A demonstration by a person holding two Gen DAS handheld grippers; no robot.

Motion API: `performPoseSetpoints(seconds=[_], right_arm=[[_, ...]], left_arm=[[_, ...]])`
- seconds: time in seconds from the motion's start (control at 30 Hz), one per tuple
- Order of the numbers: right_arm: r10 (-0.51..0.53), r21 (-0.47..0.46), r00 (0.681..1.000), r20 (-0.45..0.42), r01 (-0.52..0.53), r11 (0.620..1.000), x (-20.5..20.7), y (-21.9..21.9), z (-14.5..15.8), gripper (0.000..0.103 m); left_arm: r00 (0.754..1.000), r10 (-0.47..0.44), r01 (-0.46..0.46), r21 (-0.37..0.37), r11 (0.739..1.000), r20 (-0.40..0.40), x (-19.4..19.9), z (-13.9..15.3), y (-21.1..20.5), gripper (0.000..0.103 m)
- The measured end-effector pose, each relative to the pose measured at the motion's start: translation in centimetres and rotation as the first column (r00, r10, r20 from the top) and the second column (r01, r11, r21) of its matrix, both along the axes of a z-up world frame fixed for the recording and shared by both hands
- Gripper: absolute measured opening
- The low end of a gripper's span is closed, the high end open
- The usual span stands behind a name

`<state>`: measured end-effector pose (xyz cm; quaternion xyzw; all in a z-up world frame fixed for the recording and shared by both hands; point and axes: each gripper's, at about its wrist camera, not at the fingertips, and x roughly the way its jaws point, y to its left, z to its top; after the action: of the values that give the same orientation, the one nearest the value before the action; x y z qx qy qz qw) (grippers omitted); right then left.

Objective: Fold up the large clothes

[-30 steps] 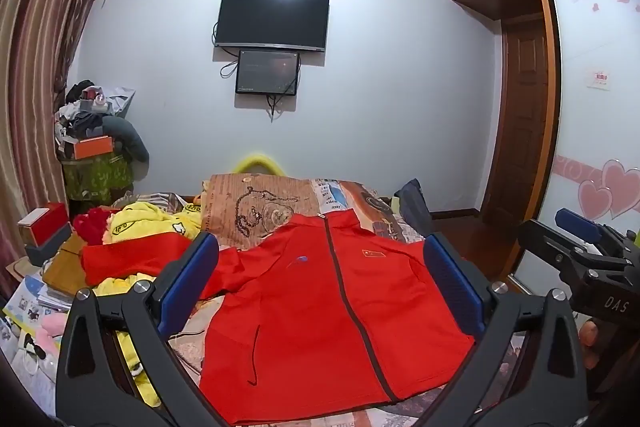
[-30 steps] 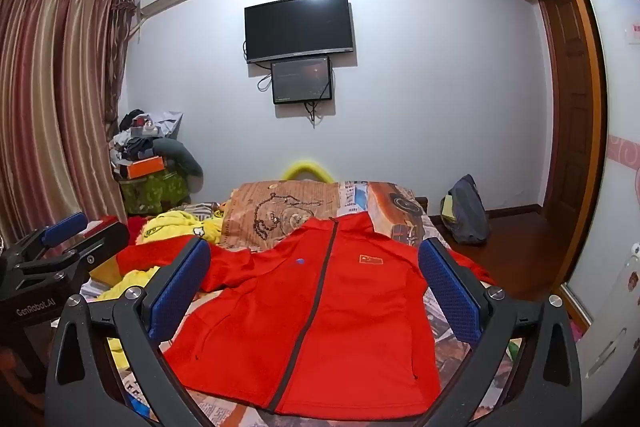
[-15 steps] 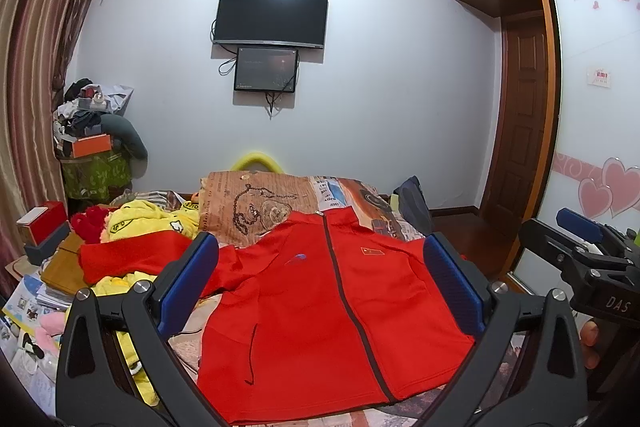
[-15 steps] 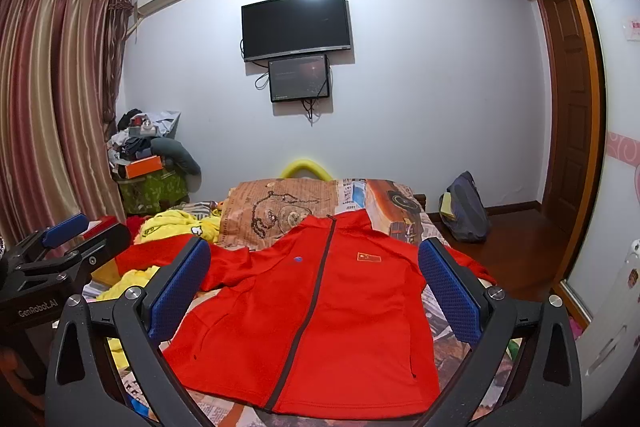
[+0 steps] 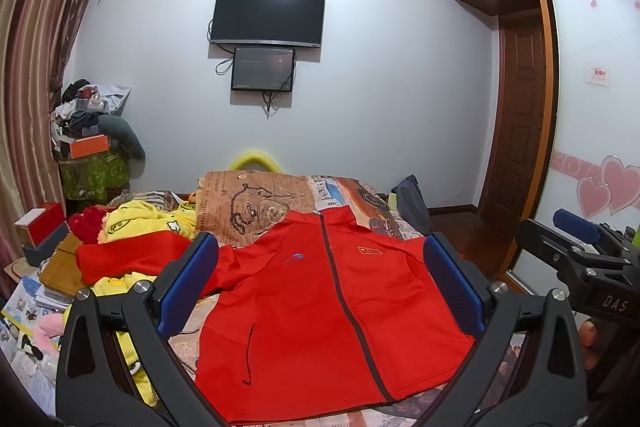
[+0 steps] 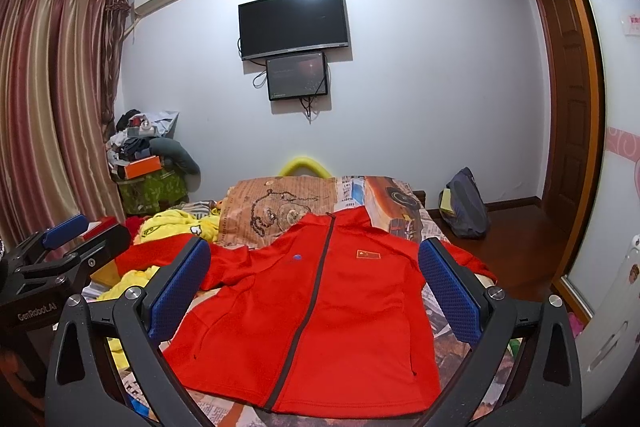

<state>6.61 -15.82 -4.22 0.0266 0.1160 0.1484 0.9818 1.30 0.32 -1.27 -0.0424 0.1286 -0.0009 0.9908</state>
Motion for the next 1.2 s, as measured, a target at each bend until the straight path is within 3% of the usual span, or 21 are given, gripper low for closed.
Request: performPoseSetpoints(seconds=[1.2], right_arm=[[-0.002, -0.009, 1.0, -0.017, 0.001, 1.0, 0.12, 0.25, -0.62, 0.103]], left_arm=[[1.0, 0.0, 0.0, -0.001, 1.0, -0.005, 0.53, -0.17, -0.13, 0.103]])
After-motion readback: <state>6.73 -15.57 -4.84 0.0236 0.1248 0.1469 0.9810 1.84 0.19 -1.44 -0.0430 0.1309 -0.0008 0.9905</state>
